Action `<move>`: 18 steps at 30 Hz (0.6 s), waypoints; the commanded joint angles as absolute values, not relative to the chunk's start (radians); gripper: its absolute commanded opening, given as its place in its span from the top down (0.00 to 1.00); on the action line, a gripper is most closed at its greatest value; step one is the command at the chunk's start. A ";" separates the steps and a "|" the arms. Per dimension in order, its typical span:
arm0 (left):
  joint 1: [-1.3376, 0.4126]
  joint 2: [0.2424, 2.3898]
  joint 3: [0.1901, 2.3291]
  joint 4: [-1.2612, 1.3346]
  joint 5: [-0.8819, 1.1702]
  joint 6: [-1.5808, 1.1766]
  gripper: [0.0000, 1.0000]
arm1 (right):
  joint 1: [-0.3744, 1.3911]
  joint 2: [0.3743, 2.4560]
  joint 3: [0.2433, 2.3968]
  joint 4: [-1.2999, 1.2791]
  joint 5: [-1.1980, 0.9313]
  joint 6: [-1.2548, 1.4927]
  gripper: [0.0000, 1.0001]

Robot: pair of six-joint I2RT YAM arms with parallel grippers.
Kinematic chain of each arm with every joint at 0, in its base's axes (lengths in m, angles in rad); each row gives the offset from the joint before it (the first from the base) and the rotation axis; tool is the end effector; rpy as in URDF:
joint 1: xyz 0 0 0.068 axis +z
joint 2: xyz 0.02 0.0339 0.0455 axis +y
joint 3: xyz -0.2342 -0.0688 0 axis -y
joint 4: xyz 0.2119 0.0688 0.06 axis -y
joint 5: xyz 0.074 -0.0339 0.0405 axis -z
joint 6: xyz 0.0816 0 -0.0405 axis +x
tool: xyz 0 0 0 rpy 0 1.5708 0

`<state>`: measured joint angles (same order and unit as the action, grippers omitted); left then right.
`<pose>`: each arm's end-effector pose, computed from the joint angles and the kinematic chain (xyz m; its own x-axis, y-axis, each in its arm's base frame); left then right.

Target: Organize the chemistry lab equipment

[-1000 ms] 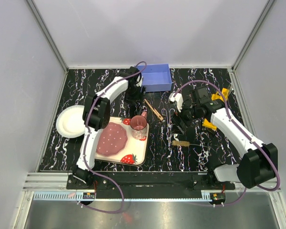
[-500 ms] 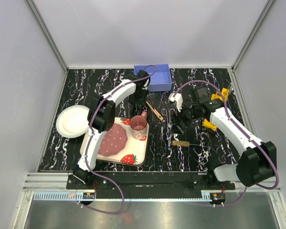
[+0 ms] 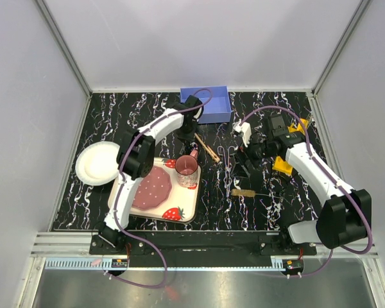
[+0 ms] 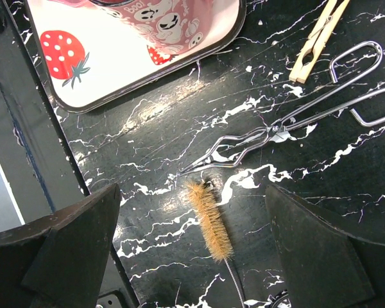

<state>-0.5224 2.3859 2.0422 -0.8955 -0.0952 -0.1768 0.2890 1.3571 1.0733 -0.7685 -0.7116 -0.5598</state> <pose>0.4031 -0.2232 0.1124 -0.8893 0.3100 -0.3363 0.3184 0.9474 0.0312 0.2320 0.1246 0.2227 -0.4261 -0.5462 -0.7211 -0.8878 0.4055 0.2175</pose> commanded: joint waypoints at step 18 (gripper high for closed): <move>-0.361 1.853 1.563 -0.496 0.123 -0.107 0.91 | 0.285 1.381 1.414 -0.936 -0.822 -0.540 0.00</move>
<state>-0.3706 2.0071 1.6112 -0.6254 0.0353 -0.1268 0.2871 1.3579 1.3262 -0.9012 -0.7567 -0.5846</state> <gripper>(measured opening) 0.195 0.994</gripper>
